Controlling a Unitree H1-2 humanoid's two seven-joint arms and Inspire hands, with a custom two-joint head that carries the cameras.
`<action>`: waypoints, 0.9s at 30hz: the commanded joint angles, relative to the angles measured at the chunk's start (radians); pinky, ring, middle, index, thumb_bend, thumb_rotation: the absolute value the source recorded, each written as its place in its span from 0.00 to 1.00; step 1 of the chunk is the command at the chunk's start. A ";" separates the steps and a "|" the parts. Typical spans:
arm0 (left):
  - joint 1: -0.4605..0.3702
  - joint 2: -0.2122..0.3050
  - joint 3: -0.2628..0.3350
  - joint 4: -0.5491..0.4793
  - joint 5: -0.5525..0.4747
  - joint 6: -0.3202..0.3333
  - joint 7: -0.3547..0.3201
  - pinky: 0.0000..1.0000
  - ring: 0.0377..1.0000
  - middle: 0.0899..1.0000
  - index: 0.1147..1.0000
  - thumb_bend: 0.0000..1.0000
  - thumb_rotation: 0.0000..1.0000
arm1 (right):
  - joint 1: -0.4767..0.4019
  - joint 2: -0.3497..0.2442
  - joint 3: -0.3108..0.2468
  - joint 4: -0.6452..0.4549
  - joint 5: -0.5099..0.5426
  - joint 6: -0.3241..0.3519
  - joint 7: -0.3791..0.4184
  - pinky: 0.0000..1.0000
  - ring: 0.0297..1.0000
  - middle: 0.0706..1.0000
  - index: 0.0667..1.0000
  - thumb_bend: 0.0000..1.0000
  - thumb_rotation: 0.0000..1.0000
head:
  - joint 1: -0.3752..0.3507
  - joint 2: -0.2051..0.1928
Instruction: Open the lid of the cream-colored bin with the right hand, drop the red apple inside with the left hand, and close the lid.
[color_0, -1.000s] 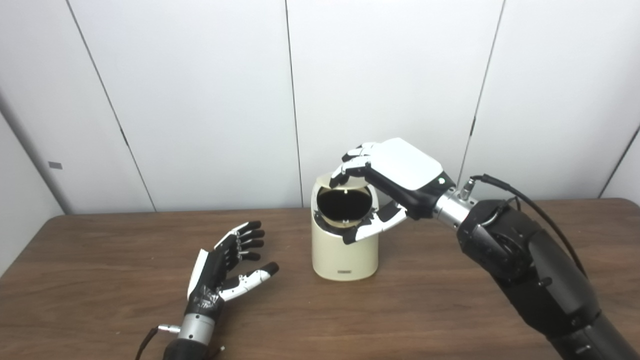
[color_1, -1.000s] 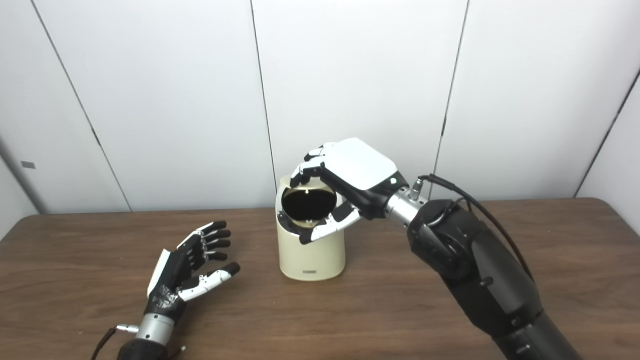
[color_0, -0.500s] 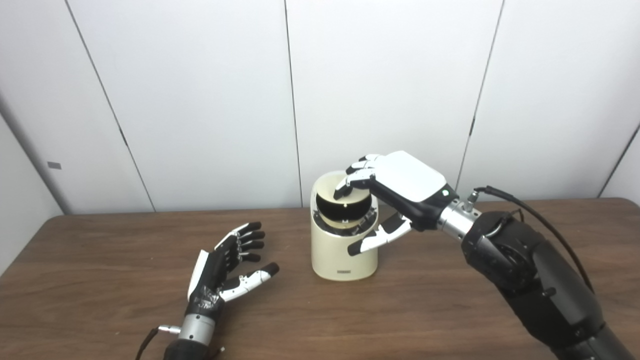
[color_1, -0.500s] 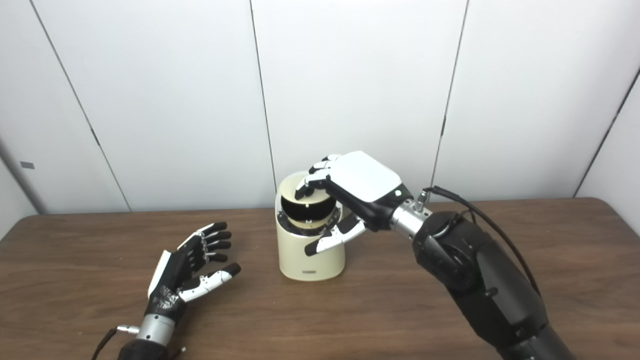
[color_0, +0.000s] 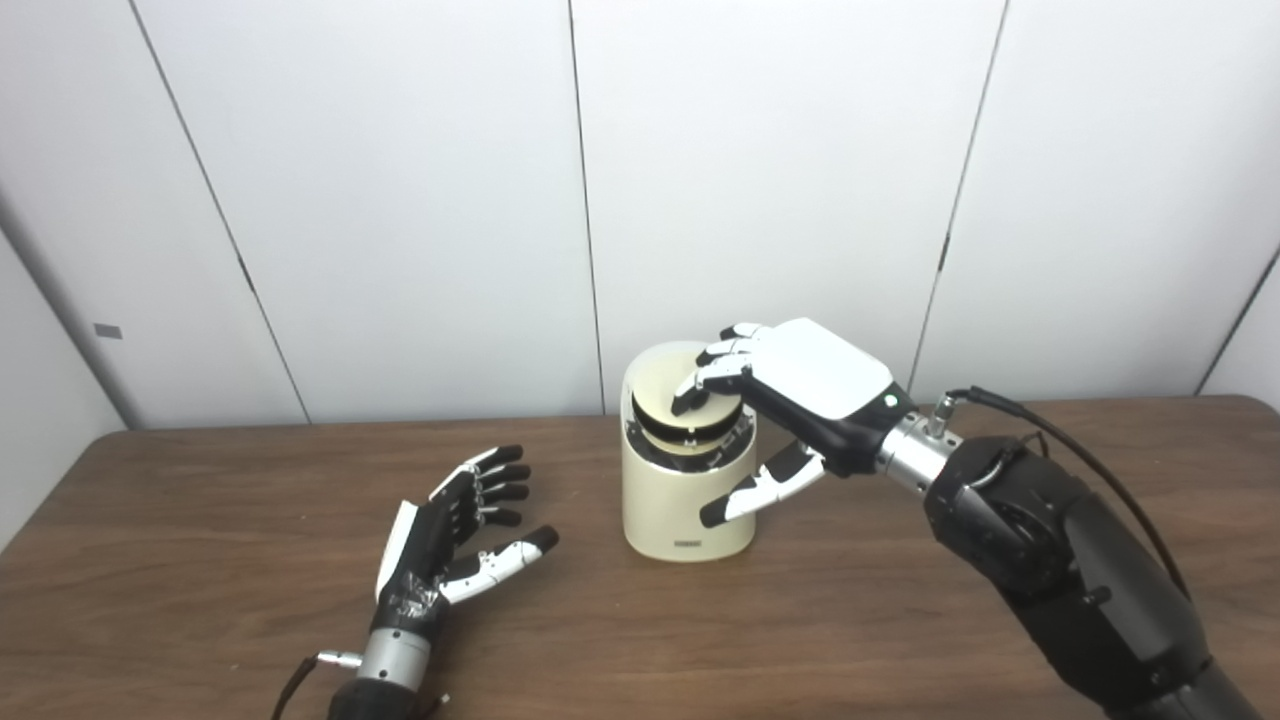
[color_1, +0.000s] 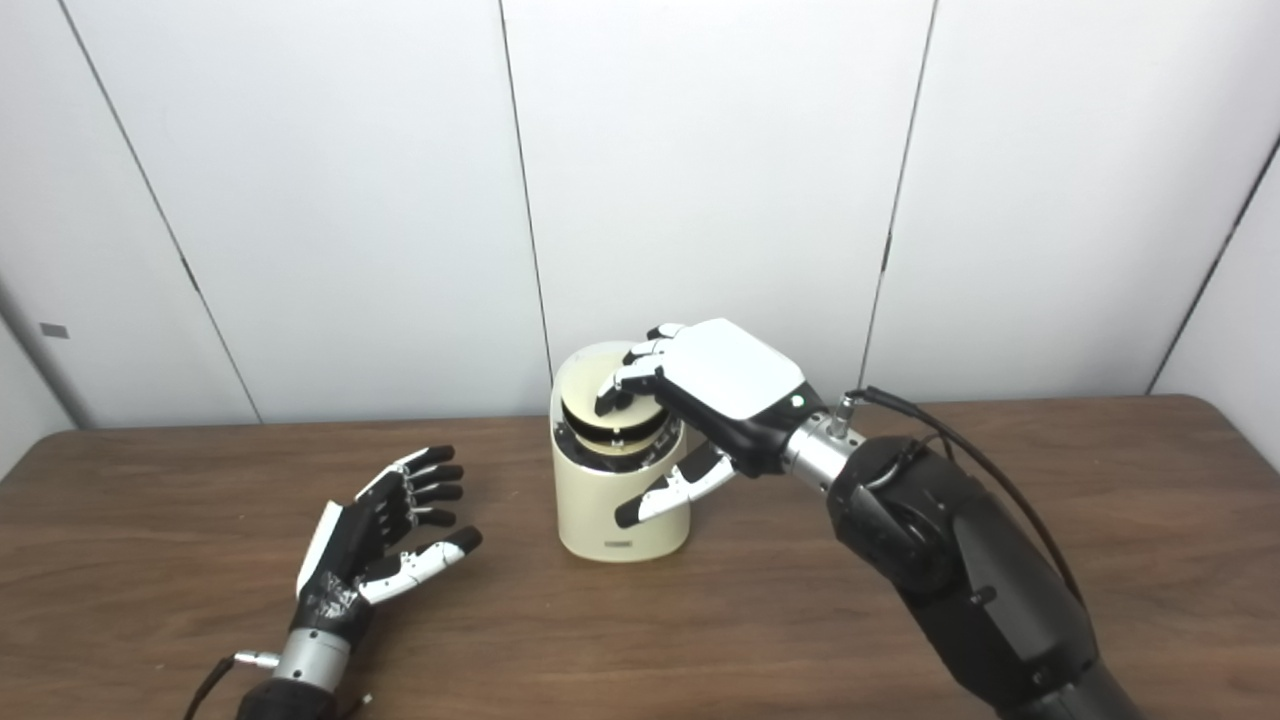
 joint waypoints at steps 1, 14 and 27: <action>0.036 -0.028 -0.007 0.004 0.004 0.001 0.013 0.65 0.73 0.75 0.79 0.80 0.23 | -0.027 -0.014 -0.006 -0.009 -0.003 -0.021 -0.013 0.89 0.83 0.66 0.67 0.67 0.59 | 0.000 0.004; 0.037 -0.038 -0.006 -0.009 0.007 0.013 0.015 0.66 0.73 0.74 0.79 0.81 0.24 | -0.017 -0.015 0.003 -0.023 -0.003 -0.021 0.033 0.88 0.84 0.66 0.66 0.69 0.55 | 0.009 0.022; 0.042 -0.041 -0.005 -0.033 0.019 0.031 0.021 0.64 0.73 0.74 0.79 0.80 0.24 | -0.012 -0.033 0.030 -0.036 -0.034 -0.013 0.115 0.92 0.87 0.68 0.69 0.67 0.58 | 0.016 0.036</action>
